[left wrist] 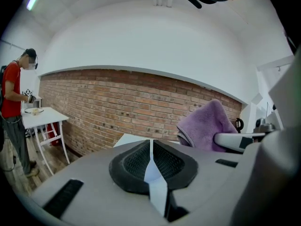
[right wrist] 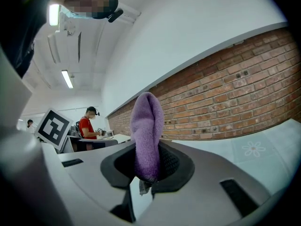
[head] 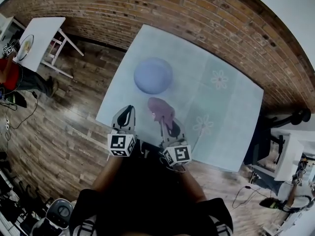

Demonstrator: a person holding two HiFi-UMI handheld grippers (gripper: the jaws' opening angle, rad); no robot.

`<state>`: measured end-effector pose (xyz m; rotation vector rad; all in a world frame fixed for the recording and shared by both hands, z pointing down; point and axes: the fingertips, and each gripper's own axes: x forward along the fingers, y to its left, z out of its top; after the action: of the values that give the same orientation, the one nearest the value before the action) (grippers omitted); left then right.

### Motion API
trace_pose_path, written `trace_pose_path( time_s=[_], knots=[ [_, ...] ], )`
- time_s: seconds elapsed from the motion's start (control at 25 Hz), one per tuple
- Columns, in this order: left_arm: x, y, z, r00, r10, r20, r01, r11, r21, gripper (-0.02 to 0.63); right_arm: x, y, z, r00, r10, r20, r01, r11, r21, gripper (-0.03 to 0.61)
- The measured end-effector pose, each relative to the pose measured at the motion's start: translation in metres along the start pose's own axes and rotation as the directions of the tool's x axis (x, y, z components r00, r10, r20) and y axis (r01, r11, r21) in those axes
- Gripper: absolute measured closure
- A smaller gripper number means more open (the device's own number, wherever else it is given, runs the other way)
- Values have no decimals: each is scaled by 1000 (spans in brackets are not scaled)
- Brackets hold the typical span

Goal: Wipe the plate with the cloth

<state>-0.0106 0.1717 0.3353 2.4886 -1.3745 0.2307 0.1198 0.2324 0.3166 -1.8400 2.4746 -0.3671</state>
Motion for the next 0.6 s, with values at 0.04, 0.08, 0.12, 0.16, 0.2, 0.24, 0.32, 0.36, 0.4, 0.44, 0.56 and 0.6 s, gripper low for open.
trace_pose_path(
  time_s=[0.04, 0.08, 0.12, 0.16, 0.2, 0.24, 0.32, 0.36, 0.4, 0.44, 0.56, 0.6],
  knots=[
    [6, 3, -3, 1000, 2, -13, -2, 1000, 0, 568, 3, -2, -3, 1000, -4, -9, 4, 1000, -1, 505],
    [12, 6, -6, 1000, 2, -27, -2, 1000, -2, 568, 7, -5, -5, 1000, -8, -17, 8, 1000, -1, 505],
    [19, 10, -10, 999, 0, -41, 0, 1000, -6, 568, 11, -7, -8, 1000, -15, -24, 15, 1000, 1, 505],
    [25, 14, -14, 998, -3, -58, 2, 1000, -11, 568, 15, -9, -11, 999, -23, -32, 23, 1000, 6, 505],
    [33, 17, -19, 997, -7, -77, 6, 1000, -20, 568, 19, -11, -13, 999, -30, -40, 30, 1000, 9, 505],
    [40, 21, -24, 995, -12, -99, 9, 999, -32, 568, 24, -13, -15, 998, -35, -46, 36, 999, 10, 505],
    [54, 29, -37, 989, -17, -147, 9, 998, -59, 568, 35, -17, -18, 997, -44, -61, 45, 999, 9, 505],
    [62, 34, -44, 985, -20, -172, 8, 997, -71, 568, 41, -19, -20, 996, -48, -70, 49, 999, 7, 505],
    [70, 39, -51, 980, -25, -198, 9, 997, -82, 567, 48, -21, -23, 996, -50, -79, 51, 999, 6, 505],
    [78, 45, -58, 974, -30, -223, 9, 996, -93, 566, 56, -24, -26, 995, -51, -86, 51, 999, 1, 505],
    [103, 62, -78, 961, -41, -274, 5, 991, -132, 566, 78, -31, -35, 993, -55, -107, 53, 998, -15, 505],
    [110, 66, -84, 957, -42, -288, 1, 990, -142, 566, 85, -33, -38, 992, -58, -114, 57, 998, -11, 505]
  ],
)
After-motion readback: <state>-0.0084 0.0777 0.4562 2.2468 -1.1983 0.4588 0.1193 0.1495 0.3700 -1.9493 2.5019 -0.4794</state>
